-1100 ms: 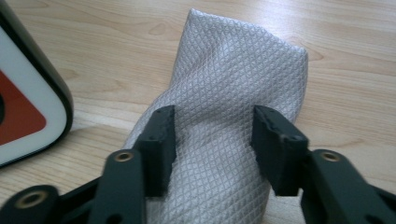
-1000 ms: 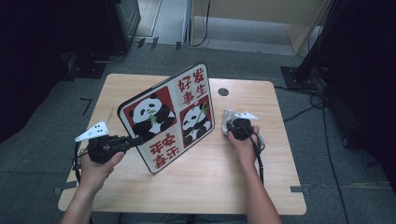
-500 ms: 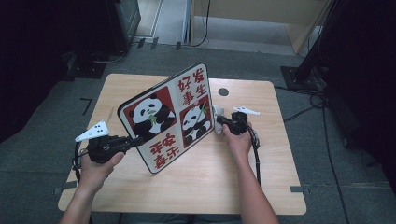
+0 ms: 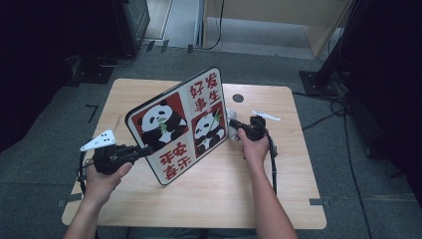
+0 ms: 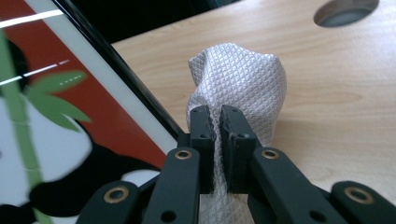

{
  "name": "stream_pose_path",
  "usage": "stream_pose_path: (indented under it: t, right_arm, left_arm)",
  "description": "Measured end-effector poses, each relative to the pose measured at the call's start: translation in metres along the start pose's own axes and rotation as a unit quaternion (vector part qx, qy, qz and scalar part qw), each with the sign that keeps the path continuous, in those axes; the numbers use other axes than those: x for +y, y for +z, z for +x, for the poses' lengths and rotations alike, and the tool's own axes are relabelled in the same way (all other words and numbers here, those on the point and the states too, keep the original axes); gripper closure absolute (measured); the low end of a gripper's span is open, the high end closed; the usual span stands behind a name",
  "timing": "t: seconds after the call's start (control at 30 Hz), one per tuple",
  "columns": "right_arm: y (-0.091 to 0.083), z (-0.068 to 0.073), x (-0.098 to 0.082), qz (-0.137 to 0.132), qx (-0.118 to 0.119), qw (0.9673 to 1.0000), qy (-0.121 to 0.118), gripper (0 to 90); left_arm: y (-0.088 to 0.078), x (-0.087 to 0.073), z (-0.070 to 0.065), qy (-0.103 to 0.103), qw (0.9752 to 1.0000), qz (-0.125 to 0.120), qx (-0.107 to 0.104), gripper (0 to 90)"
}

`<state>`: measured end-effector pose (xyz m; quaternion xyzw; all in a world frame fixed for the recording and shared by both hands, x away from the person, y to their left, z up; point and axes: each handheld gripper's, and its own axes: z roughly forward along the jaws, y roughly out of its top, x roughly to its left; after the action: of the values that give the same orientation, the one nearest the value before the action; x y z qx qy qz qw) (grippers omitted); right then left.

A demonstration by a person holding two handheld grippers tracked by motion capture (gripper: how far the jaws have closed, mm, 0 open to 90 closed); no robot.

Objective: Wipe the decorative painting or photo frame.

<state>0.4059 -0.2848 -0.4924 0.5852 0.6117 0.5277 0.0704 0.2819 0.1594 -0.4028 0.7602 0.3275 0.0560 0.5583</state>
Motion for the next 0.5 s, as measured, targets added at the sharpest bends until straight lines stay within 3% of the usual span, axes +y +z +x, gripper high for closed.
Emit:
stream_pose_path:
  t: [0.17,0.5]
  right_arm:
    - [-0.004,0.007,0.011,-0.017,0.019,0.9996,0.013,84.5]
    - [-0.013,0.033,0.036,-0.048,0.021,0.9984,-0.02,84.4]
  left_arm:
    - [0.0,0.0,0.0,0.0,1.0,0.0,0.0,79.7]
    - [0.0,0.0,0.0,0.002,1.0,-0.002,0.001,79.6]
